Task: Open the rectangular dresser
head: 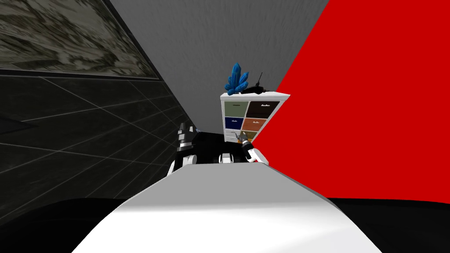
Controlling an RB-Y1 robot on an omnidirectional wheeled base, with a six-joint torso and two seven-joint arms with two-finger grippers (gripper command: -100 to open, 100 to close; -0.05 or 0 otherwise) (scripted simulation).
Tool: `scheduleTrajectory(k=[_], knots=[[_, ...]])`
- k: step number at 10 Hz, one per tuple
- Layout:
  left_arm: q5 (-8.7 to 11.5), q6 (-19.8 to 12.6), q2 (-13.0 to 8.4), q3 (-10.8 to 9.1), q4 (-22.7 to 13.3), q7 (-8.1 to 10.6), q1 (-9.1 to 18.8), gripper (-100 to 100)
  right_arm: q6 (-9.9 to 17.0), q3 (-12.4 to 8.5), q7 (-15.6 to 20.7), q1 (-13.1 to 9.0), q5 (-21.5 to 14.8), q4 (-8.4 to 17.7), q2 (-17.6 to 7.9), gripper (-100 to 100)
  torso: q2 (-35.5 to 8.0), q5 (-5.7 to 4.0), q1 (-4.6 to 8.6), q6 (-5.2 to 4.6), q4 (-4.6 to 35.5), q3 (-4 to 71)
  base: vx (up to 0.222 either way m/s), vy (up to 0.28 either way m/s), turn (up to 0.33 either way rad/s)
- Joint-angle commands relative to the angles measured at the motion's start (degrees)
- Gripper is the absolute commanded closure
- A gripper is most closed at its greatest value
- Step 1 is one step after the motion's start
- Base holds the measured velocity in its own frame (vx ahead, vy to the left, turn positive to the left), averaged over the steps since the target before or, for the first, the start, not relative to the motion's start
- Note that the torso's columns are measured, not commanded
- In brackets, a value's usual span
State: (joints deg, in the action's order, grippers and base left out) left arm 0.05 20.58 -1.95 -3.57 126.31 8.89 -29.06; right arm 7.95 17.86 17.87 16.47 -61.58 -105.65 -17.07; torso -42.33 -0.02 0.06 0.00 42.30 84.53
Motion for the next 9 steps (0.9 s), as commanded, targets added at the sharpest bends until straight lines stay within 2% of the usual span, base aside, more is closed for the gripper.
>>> scheduleTrajectory(k=[1,2,3,4,5,6,8,9], knots=[[0.0,0.0,0.0,0.00,0.0,0.00,0.0,0,4.0,2.3,1.2,-1.5,-4.4,2.4,-1.4,-100,0.1,0.03,-0.06,0.00,0.0,0.1,0.074,0.033,-0.006],[0.0,0.0,0.0,0.00,0.0,0.00,0.0,0,5.0,2.3,1.2,-1.5,-5.9,2.4,-1.4,-100,0.1,0.04,-0.10,0.00,0.0,0.1,0.065,0.027,-0.002],[0.0,0.0,0.0,0.00,0.0,0.00,0.0,0,6.9,3.5,1.9,-2.4,-7.8,4.5,-2.2,-100,0.1,0.03,-0.07,0.00,0.0,0.1,0.082,0.037,-0.007],[0.0,0.0,0.0,0.00,0.0,0.00,0.0,0,7.8,3.5,1.9,-2.4,-9.8,4.5,-2.2,-100,0.1,0.03,-0.09,0.00,0.0,0.1,0.072,0.039,-0.002],[0.0,0.0,0.0,0.00,0.0,0.00,0.0,0,7.8,3.5,1.9,-2.4,-10.1,4.5,-2.2,-100,0.0,0.03,-0.08,0.00,0.0,0.0,0.033,0.015,0.000],[0.0,0.0,0.0,0.00,0.0,0.00,0.0,0,10.6,4.7,2.6,-3.4,-12.2,6.6,-2.9,-100,-0.1,0.01,0.00,0.00,0.0,0.0,0.054,0.020,-0.005],[0.0,0.0,0.0,0.00,0.0,0.00,0.0,0,10.6,4.7,2.6,-3.4,-13.9,6.6,-2.9,-100,0.0,0.03,-0.07,0.00,0.0,0.0,0.043,0.019,-0.001],[0.0,0.0,0.0,0.00,0.0,0.00,0.0,0,13.4,5.9,3.3,-4.4,-16.0,8.7,-3.7,-100,0.0,0.02,-0.03,0.00,0.0,0.0,0.048,0.025,-0.006]])
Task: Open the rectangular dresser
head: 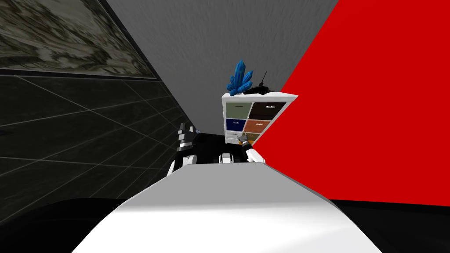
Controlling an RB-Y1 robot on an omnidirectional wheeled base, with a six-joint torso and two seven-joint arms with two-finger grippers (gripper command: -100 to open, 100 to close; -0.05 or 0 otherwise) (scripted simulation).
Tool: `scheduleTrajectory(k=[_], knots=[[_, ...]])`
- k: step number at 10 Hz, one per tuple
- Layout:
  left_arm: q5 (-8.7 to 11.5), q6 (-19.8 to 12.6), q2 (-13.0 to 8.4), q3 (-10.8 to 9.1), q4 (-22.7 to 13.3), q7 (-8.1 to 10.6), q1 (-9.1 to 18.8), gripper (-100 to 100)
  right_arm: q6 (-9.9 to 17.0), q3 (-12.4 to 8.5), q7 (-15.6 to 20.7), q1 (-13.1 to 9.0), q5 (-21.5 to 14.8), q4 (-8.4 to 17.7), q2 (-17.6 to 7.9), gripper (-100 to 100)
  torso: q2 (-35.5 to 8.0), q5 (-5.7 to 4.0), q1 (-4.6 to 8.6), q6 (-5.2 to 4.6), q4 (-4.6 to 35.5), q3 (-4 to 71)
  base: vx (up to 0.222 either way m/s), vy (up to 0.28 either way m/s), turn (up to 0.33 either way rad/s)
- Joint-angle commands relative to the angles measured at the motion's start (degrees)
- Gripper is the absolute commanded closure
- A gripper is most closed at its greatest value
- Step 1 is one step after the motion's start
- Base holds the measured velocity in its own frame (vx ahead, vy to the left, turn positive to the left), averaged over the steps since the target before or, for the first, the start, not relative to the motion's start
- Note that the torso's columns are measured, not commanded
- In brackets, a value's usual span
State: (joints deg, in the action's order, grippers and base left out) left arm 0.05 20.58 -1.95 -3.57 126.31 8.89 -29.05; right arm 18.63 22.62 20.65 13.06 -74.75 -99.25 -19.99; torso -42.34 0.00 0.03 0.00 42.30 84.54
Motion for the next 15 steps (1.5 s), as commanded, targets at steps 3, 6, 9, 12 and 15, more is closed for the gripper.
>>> scheduleTrajectory(k=[3,6,9,12,15], knots=[[0.0,0.0,0.0,0.00,0.0,0.00,0.0,0,5.5,2.3,1.2,-2.0,-8.0,4.5,-1.5,-100,0.2,0.01,-0.06,0.00,0.0,0.1,0.068,0.030,-0.004],[0.0,0.0,0.0,0.00,0.0,0.00,0.0,0,10.5,4.5,2.4,-4.0,-13.4,8.9,-3.0,-100,0.0,0.00,-0.02,0.00,0.0,0.0,0.070,0.034,-0.004],[0.0,0.0,0.0,0.00,0.0,0.00,0.0,0,13.4,5.6,3.0,-4.9,-18.4,11.0,-3.8,-100,0.1,0.00,-0.01,0.00,0.0,0.0,0.059,0.029,-0.004],[0.0,0.0,0.0,0.00,0.0,0.00,0.0,0,18.3,7.6,4.2,-6.7,-23.7,15.1,-5.4,-100,0.0,0.01,-0.03,0.00,0.0,0.0,0.062,0.028,-0.004],[0.0,0.0,0.0,0.00,0.0,0.00,0.0,0,20.5,8.6,4.7,-7.5,-27.6,17.1,-6.1,-100,0.1,0.00,-0.04,0.00,0.0,0.0,0.055,0.027,-0.003]])
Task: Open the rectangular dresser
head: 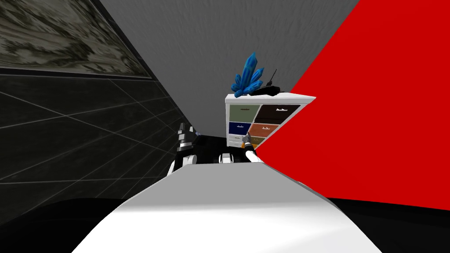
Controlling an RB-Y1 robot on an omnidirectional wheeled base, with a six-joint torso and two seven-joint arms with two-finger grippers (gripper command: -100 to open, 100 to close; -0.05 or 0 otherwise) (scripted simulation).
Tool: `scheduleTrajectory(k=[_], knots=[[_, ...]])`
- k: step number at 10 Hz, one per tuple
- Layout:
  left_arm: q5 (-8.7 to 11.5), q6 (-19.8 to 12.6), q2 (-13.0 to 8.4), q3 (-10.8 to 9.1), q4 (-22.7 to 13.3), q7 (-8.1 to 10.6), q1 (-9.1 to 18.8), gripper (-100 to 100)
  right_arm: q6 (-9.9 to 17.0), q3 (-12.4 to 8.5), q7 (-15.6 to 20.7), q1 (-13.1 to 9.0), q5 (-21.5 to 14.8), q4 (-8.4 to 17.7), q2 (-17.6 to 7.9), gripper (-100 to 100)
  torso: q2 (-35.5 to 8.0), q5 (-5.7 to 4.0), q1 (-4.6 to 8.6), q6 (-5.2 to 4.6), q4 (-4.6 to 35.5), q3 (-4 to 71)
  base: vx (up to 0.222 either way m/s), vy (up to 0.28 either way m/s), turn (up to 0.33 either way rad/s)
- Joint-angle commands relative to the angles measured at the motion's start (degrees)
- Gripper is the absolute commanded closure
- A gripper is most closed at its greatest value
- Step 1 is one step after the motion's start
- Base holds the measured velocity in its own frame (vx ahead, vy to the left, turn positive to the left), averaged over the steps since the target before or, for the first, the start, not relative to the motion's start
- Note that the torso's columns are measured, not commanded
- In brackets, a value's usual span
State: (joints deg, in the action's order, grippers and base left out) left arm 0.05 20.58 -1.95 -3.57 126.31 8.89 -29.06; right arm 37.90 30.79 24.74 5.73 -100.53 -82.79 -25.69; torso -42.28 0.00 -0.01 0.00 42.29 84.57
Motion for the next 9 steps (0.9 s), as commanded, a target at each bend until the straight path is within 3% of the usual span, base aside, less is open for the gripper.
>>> scheduleTrajectory(k=[1,2,4,5,9], knots=[[0.0,0.0,0.0,0.00,0.0,0.00,0.0,0,3.4,1.3,1.1,-1.0,-4.0,2.4,-1.2,-100,0.0,-0.01,0.03,-0.01,0.0,0.0,0.058,0.026,-0.004],[0.0,0.0,0.0,0.00,0.0,0.00,0.0,0,3.4,1.3,1.1,-1.0,-4.6,2.4,-1.2,-100,0.0,-0.01,0.02,0.00,0.0,0.0,0.046,0.020,-0.003],[0.0,0.0,0.0,0.00,0.0,0.00,0.0,0,7.1,2.8,2.0,-2.4,-8.5,5.6,-2.5,-100,0.0,0.00,0.01,0.00,0.0,0.0,0.065,0.028,-0.005],[0.0,0.0,0.0,0.00,0.0,0.00,0.0,0,7.2,2.8,2.0,-2.4,-9.5,5.6,-2.5,-100,0.1,0.00,-0.01,0.00,0.0,0.0,0.062,0.027,-0.002],[0.0,0.0,0.0,0.00,0.0,0.00,0.0,0,12.7,5.2,3.3,-4.3,-16.7,10.0,-4.6,-100,0.0,-0.01,0.03,0.00,0.0,0.0,0.062,0.028,-0.004]])
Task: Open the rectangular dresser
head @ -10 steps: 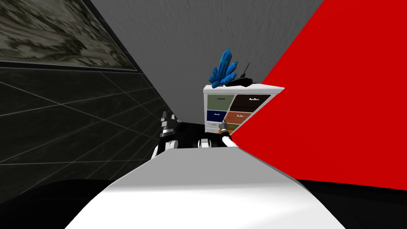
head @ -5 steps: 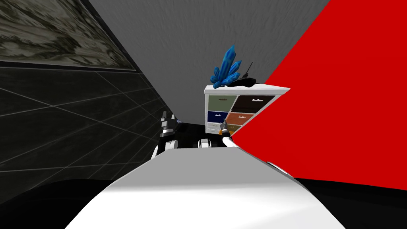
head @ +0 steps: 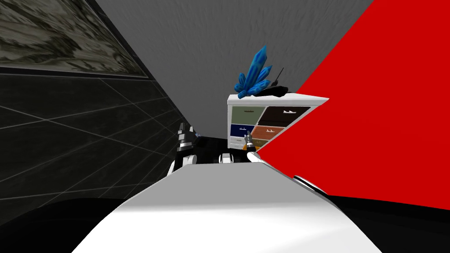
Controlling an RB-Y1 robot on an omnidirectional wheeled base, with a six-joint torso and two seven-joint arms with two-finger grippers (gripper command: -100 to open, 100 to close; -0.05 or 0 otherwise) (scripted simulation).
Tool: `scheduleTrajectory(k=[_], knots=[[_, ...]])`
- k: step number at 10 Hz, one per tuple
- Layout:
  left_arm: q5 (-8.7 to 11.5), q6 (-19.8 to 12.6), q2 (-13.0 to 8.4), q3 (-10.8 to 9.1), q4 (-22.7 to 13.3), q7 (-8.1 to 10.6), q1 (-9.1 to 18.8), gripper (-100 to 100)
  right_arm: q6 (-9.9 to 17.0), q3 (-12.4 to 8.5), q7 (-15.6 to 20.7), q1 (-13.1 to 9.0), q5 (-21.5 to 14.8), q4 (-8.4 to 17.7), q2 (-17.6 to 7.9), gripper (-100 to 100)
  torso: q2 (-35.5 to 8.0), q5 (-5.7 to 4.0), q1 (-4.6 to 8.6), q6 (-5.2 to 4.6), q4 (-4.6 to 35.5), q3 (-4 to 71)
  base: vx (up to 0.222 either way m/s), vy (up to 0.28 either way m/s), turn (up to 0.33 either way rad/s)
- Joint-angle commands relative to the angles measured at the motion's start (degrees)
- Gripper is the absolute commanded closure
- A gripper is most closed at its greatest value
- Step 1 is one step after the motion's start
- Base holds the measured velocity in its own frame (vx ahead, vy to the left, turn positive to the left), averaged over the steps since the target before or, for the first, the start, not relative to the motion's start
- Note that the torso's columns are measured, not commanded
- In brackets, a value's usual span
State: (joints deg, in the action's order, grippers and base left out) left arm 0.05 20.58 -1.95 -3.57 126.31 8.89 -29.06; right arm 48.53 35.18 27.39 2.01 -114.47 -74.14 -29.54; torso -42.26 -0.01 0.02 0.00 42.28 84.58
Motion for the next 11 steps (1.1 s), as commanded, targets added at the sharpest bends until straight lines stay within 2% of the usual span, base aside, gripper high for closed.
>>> scheduleTrajectory(k=[1,2,3,4,5,6,7,8,11], knots=[[0.0,0.0,0.0,0.00,0.0,0.00,0.0,0,2.9,1.1,0.8,-0.9,-4.0,2.0,-1.1,-100,0.0,0.01,-0.03,0.00,0.0,0.0,0.048,0.029,-0.003],[0.0,0.0,0.0,0.00,0.0,0.00,0.0,0,3.6,1.4,1.0,-1.1,-4.8,2.5,-1.4,-100,-0.1,0.01,-0.03,0.00,0.0,0.0,0.037,0.027,-0.002],[0.0,0.0,0.0,0.00,0.0,0.00,0.0,0,3.0,1.2,0.9,-1.0,-4.2,2.0,-1.2,-100,-0.1,0.01,-0.02,0.00,0.0,-0.1,0.018,0.012,0.000],[0.0,0.0,0.0,0.00,0.0,0.00,0.0,0,1.5,0.3,1.2,-2.2,-3.2,1.7,-2.0,-100,-0.1,-0.01,0.03,0.00,0.0,-0.1,0.031,0.023,0.016],[0.0,0.0,0.0,0.00,0.0,0.00,0.0,0,1.0,0.1,1.3,-2.5,-2.9,1.7,-2.2,-100,0.0,0.01,-0.02,0.01,0.0,0.0,0.050,0.028,0.015],[0.0,0.0,0.0,0.00,0.0,0.00,0.0,0,1.9,0.5,0.7,-2.7,-3.4,2.8,-1.7,-100,0.1,0.01,-0.04,0.00,0.0,0.0,0.024,0.011,0.004],[0.0,0.0,0.0,0.00,0.0,0.00,0.0,0,2.9,1.1,1.0,-1.2,-4.1,2.0,-1.3,100,0.0,0.00,0.01,-0.01,0.0,0.0,-0.024,-0.018,-0.023],[0.0,0.0,0.0,0.00,0.0,0.00,0.0,0,2.4,0.9,0.5,-2.1,-3.9,2.9,-1.5,100,-0.2,-0.03,0.10,-0.02,0.0,-0.1,-0.017,-0.011,-0.007],[0.0,0.0,0.0,0.01,0.0,0.00,0.0,0,1.3,0.8,0.7,-2.3,-3.7,1.4,-2.3,100,-0.4,0.04,-0.11,0.00,0.1,-0.3,-0.183,0.038,-0.050]])
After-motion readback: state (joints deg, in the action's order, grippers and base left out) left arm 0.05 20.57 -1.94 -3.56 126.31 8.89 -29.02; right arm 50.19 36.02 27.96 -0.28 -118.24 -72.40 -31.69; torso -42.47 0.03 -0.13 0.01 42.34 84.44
